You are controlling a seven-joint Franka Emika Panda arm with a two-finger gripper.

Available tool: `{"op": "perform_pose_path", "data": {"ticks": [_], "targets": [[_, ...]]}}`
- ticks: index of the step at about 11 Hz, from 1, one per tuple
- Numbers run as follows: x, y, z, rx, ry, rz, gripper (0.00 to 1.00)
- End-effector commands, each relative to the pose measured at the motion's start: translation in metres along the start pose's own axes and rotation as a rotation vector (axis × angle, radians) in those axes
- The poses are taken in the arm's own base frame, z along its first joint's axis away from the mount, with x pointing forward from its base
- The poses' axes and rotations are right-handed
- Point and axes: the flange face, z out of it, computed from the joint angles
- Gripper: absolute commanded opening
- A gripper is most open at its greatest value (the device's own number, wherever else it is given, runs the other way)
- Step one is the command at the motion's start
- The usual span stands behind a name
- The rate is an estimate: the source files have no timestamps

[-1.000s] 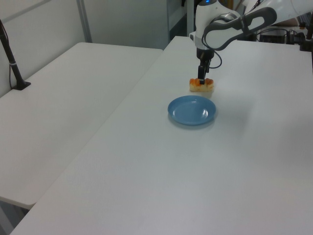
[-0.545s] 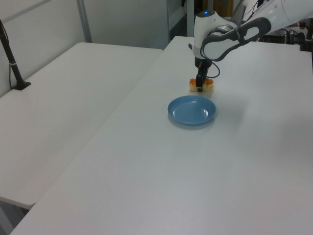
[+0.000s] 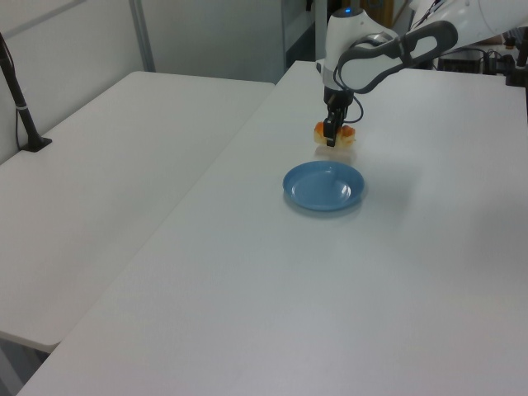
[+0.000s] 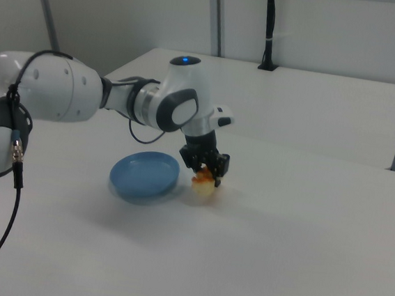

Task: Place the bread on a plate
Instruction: 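Carry the bread roll over the blue plate and lower it, then open the gripper to release the roll and raise it away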

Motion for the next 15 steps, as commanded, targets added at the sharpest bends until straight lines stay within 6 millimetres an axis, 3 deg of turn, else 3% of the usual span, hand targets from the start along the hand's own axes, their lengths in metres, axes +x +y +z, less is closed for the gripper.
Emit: {"op": "perform_pose_path", "data": {"ticks": [1,3,5,6,7,9,10,12,13,15], "targets": [[-0.008,-0.063,-0.045,0.04,-0.033,-0.02,0.54],[-0.01,-0.115,-0.045,0.049,-0.064,-0.03,0.54],[-0.019,-0.167,-0.03,0.046,-0.084,-0.064,0.55],[-0.021,-0.185,-0.023,0.043,-0.082,-0.075,0.57],[-0.021,-0.19,-0.016,0.042,-0.077,-0.067,0.59],[-0.021,-0.192,-0.015,0.043,-0.065,-0.057,0.77],[-0.02,-0.193,-0.022,0.046,-0.059,-0.052,1.0],[-0.02,-0.184,-0.056,0.054,-0.039,-0.041,1.0],[-0.023,-0.178,-0.086,0.058,-0.034,-0.037,1.0],[-0.039,-0.16,-0.169,0.064,-0.051,-0.022,1.0]]}}
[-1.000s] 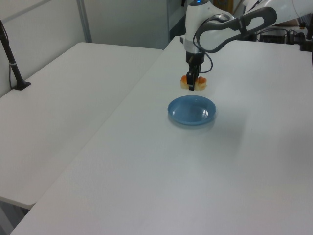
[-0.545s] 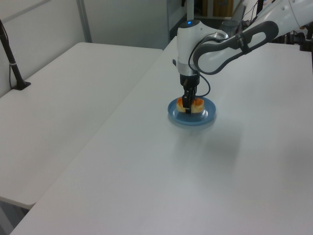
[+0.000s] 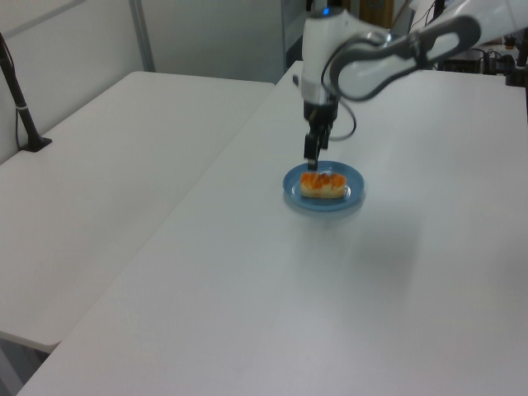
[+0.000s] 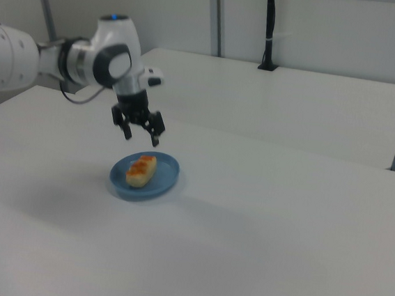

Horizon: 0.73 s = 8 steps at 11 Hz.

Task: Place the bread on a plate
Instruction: 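Open the gripper to release the roll and raise it away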

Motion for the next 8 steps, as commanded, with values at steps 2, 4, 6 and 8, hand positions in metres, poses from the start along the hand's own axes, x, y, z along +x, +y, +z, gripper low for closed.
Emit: {"op": "perform_pose_path", "data": {"ticks": [2,4,6,8], "targets": [[-0.065,0.039,-0.141,0.018,-0.092,0.064,1.0],[-0.087,0.055,-0.187,-0.003,-0.075,0.079,1.0],[-0.103,0.059,-0.211,-0.006,-0.077,0.081,1.0],[-0.104,0.061,-0.212,-0.007,-0.076,0.084,1.0]]}}
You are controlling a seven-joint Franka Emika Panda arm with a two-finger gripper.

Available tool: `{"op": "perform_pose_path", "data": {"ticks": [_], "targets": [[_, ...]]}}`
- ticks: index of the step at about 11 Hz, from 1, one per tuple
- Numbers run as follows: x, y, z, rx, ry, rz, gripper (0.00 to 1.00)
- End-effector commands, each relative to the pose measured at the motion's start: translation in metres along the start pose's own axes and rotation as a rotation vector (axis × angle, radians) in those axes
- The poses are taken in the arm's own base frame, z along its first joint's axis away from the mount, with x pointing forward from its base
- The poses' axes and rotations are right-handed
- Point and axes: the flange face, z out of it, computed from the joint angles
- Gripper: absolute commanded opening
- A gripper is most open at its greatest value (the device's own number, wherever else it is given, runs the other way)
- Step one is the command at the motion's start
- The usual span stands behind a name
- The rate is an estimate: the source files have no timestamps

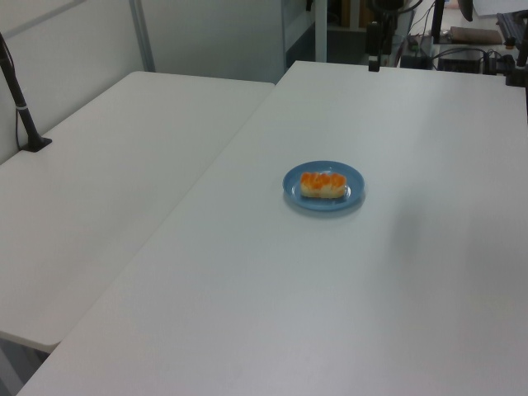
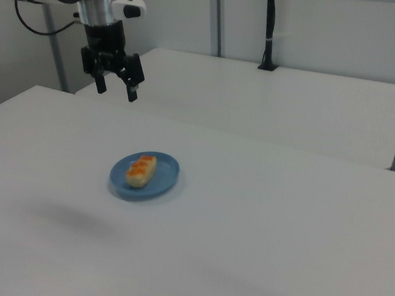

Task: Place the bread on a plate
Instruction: 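Open the gripper to release the roll and raise it away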

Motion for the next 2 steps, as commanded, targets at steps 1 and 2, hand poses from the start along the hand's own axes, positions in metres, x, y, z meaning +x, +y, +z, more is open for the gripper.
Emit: {"op": "perform_pose_path", "data": {"ticks": [1,2], "targets": [[-0.0102,0.0063,0.0016,-0.016,-0.016,0.019,1.0],[-0.0104,0.0048,0.0017,-0.017,-0.018,0.018,1.0]]}}
